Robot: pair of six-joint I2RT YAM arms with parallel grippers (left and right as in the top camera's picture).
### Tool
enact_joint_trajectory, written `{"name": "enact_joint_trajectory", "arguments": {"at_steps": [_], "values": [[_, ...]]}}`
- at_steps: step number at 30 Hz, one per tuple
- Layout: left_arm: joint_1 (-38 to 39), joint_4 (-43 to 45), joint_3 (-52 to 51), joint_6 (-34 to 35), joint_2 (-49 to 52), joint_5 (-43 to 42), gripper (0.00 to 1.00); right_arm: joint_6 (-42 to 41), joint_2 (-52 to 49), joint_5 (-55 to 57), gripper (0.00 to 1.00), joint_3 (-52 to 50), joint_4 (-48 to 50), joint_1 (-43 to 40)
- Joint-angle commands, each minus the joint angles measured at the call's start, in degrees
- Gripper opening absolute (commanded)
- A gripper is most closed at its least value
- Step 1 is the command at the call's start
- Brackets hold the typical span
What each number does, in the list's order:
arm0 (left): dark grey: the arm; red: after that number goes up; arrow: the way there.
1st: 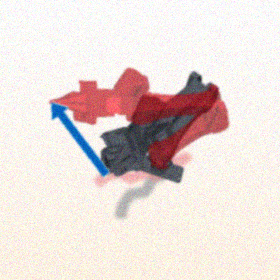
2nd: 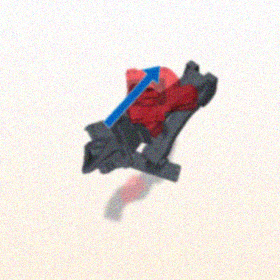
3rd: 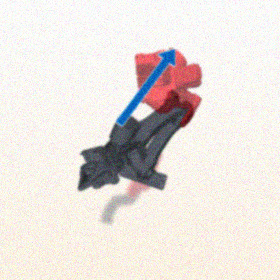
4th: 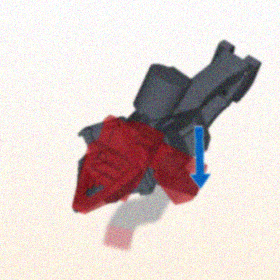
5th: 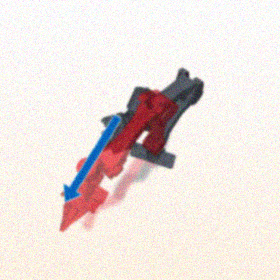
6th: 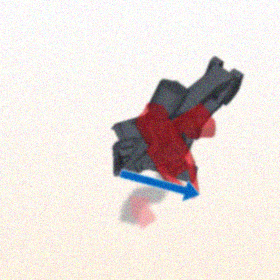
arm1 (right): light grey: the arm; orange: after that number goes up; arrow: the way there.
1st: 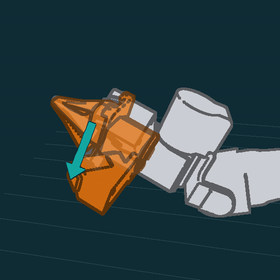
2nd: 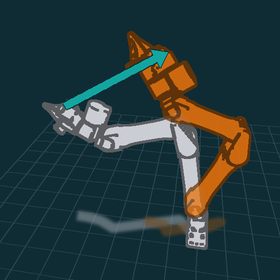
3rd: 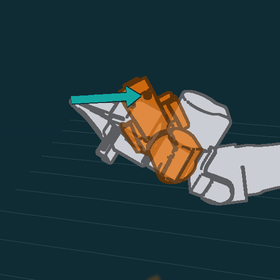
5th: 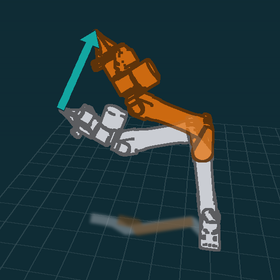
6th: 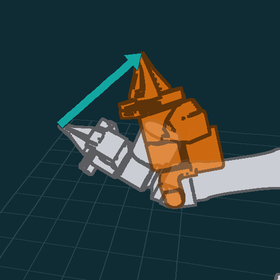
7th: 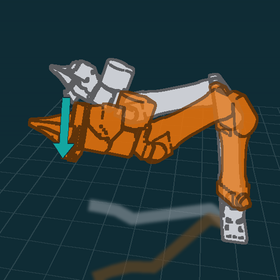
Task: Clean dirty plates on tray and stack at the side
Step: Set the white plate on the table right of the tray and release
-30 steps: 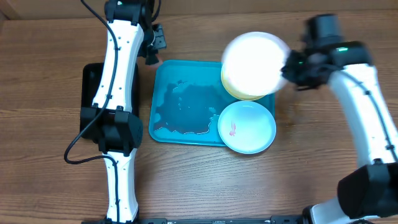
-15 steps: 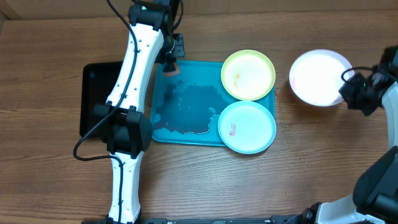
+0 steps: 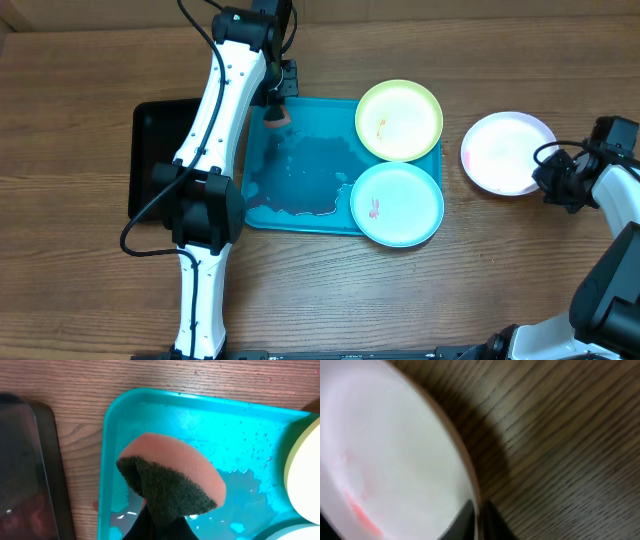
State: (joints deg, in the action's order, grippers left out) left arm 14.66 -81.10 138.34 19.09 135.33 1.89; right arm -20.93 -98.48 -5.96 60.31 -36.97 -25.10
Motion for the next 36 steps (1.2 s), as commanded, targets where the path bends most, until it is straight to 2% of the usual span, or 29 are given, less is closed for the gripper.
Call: {"name": "enact_joint_trajectory", "arguments": {"at_steps": [1, 4, 8, 12, 21, 28, 33, 36], "values": [[0.48, 0.28, -0.13, -2.05, -0.42, -0.46, 0.04, -0.24, 0.07, 0.24, 0.24, 0.07, 0.11, -0.15], [0.55, 0.57, -0.13, -2.40, -0.42, -0.46, 0.04, 0.31, 0.09, -1.33, 0.40, 0.39, -1.14, 0.02], [0.59, 0.52, -0.13, -2.43, -0.42, -0.46, 0.04, 1.97, 0.11, -8.17, 0.42, 4.13, -8.22, 0.09], [0.81, 0.76, -0.13, -2.43, -0.42, -0.46, 0.04, 7.08, 0.11, -16.39, 0.46, 8.57, -16.11, 2.03], [1.14, 0.85, -0.13, -2.40, -0.42, -0.46, 0.04, 9.44, 0.09, -14.40, 0.47, 7.78, -23.65, 11.45], [1.16, 1.01, -0.13, -2.40, -0.42, -0.44, 0.04, 8.66, 0.11, -13.64, 0.47, 2.62, -22.12, 18.88], [1.16, 1.03, -0.13, -2.43, -0.42, -0.42, 0.04, 7.26, 0.11, -13.60, 0.45, -1.53, -17.38, 22.80], [1.16, 1.01, -0.13, -2.45, -0.42, -0.37, 0.04, 7.17, 0.11, -13.64, 0.36, -4.17, -14.71, 25.05]]}}
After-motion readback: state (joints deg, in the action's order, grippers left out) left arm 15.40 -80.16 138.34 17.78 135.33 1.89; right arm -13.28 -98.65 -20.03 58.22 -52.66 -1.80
